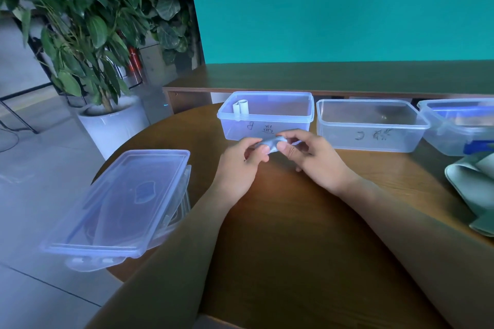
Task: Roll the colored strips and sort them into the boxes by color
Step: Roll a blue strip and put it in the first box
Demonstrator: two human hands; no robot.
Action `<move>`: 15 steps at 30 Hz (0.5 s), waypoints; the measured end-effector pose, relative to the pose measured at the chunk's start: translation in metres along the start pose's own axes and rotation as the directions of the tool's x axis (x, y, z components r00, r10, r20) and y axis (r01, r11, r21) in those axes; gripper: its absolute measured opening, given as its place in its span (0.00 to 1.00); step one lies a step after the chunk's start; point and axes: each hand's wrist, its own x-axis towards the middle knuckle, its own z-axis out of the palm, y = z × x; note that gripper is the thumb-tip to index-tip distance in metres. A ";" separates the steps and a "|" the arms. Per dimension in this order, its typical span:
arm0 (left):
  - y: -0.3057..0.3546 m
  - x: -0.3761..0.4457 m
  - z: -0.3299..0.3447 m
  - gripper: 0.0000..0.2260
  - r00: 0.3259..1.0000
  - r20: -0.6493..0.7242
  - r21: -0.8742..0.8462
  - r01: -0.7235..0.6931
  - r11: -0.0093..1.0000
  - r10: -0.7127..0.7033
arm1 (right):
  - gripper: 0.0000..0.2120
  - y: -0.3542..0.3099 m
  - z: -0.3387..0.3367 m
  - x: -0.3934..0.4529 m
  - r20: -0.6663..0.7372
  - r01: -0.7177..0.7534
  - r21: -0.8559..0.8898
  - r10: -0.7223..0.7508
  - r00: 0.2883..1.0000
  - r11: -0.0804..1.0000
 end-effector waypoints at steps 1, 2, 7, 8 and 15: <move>0.001 -0.003 -0.001 0.12 1.000 -0.001 -0.019 0.008 1.000 -0.008 | 0.14 -0.002 -0.002 -0.003 0.000 -0.008 0.056 0.008 1.000 0.998; 0.003 -0.005 -0.001 0.12 1.000 0.002 -0.041 0.019 0.999 -0.019 | 0.14 -0.005 -0.003 -0.005 -0.006 -0.012 0.103 0.013 1.000 0.995; 0.012 -0.015 -0.004 0.11 0.995 0.051 -0.235 0.095 0.967 -0.085 | 0.11 -0.016 -0.009 -0.007 -0.074 -0.017 0.247 0.037 0.997 0.969; 0.014 -0.016 -0.004 0.10 0.993 0.069 -0.290 0.114 0.950 -0.098 | 0.10 -0.019 -0.011 -0.007 -0.078 -0.012 0.271 0.034 0.996 0.963; 0.048 0.007 -0.023 0.10 0.983 0.060 -0.350 0.186 0.918 -0.176 | 0.09 -0.055 -0.034 0.022 -0.061 0.049 0.268 -0.034 0.998 0.962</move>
